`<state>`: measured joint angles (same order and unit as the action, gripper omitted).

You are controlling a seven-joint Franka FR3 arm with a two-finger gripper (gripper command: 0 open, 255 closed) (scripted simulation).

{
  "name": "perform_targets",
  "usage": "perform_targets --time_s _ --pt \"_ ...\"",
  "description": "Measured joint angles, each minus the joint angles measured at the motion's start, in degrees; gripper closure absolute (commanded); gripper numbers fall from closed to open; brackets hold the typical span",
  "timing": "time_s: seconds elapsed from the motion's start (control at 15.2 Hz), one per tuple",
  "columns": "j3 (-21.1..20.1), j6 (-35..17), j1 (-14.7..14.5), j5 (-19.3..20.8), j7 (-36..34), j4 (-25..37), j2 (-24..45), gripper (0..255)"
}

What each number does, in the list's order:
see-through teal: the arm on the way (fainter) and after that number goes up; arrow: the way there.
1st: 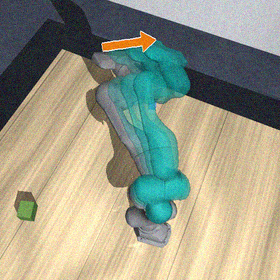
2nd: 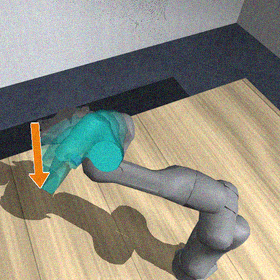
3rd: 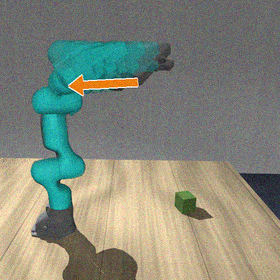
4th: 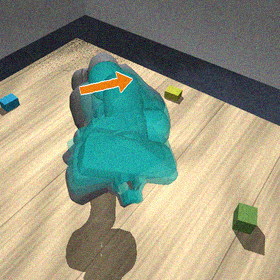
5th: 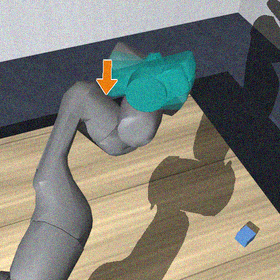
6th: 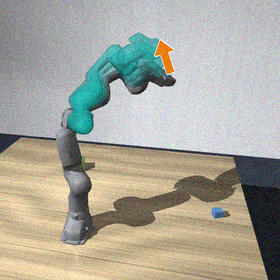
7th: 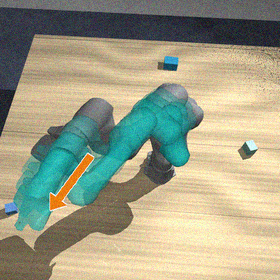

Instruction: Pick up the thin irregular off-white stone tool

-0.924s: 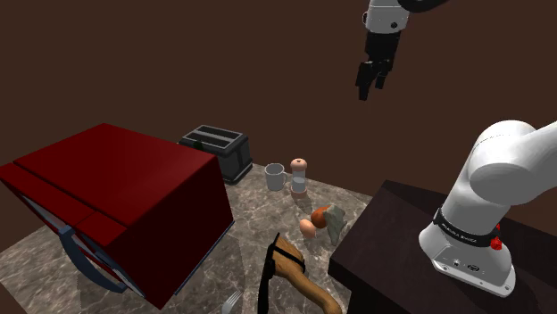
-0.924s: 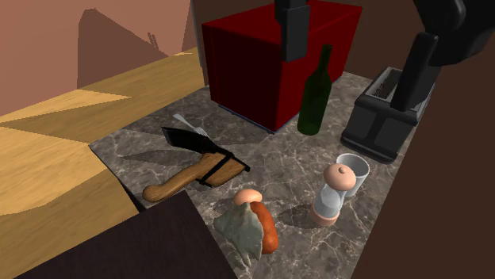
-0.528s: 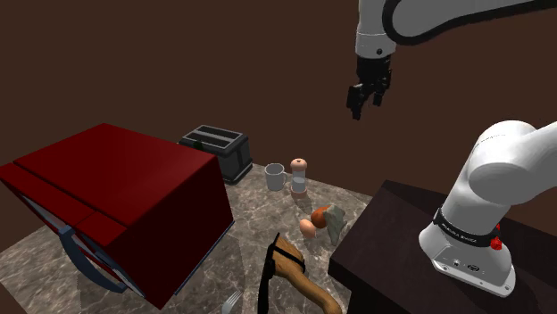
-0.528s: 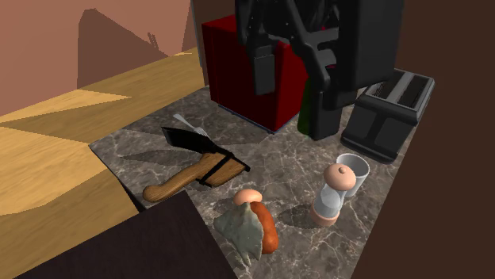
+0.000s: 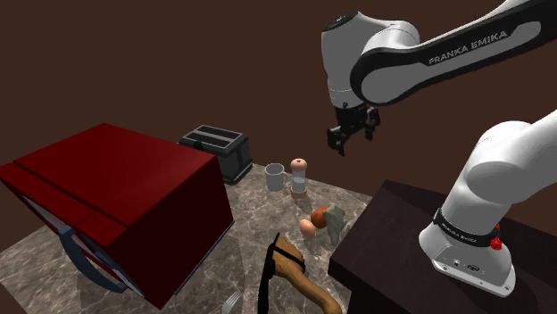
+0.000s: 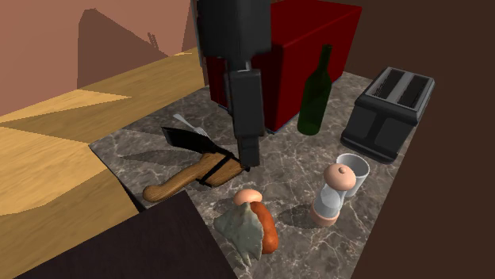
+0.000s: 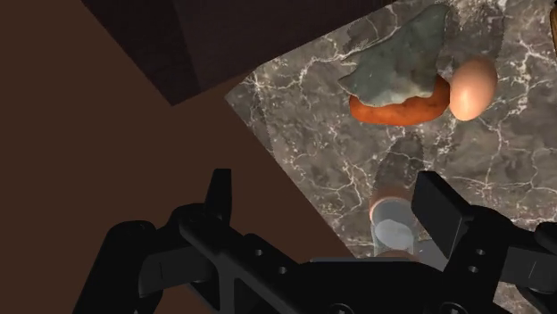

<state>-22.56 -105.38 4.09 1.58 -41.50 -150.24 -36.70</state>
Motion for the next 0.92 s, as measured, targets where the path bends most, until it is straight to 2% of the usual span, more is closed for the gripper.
perform_targets --time_s 0.46,0.73,0.92 --pt "-12.9 -4.7 5.1 1.6 -24.7 1.9 16.4 0" --pt "-18.6 -6.4 8.9 7.7 -41.8 6.7 31.5 0" --pt "-19.0 -6.4 9.2 13.7 -54.6 10.6 43.3 0"
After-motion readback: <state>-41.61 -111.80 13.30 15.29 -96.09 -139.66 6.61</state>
